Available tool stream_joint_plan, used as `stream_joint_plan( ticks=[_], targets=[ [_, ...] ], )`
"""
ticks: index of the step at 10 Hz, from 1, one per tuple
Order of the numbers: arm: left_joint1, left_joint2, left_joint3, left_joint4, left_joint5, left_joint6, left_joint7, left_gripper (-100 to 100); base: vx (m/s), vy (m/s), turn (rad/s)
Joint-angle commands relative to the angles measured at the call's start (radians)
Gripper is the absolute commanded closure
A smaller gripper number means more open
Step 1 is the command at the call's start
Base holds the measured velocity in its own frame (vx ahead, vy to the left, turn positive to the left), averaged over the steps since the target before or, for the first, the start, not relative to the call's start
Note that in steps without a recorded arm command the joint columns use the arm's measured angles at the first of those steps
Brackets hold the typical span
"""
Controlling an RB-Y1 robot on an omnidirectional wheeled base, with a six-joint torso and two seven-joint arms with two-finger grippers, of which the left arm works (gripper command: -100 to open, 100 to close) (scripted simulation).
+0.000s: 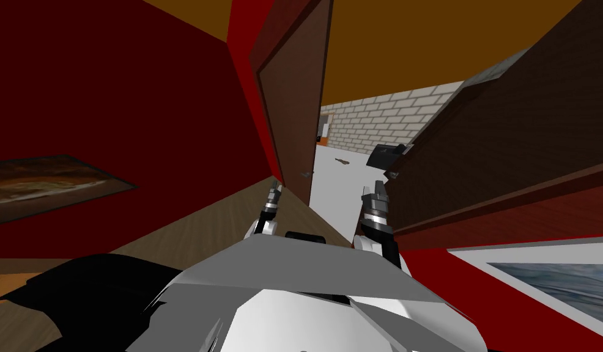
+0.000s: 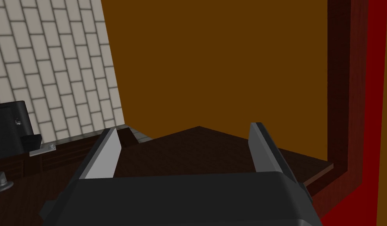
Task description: Push the door open
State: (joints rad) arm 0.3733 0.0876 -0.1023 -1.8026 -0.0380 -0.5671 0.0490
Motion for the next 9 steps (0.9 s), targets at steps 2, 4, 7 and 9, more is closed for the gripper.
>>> stream_joint_plan(
  ticks=[2,4,7,9],
  targets=[
    [-0.012,0.004,-0.022,0.056,-0.003,-0.012,0.003,-100,0.088,0.056,-0.094],
    [-0.024,0.006,-0.039,0.105,-0.005,-0.023,0.004,-100,0.089,0.06,-0.084],
    [-0.043,0.007,-0.063,0.178,-0.008,-0.038,0.006,-100,0.087,0.058,-0.09],
    [-0.055,0.008,-0.08,0.227,-0.01,-0.049,0.007,-100,0.079,0.066,-0.093]
  ],
)
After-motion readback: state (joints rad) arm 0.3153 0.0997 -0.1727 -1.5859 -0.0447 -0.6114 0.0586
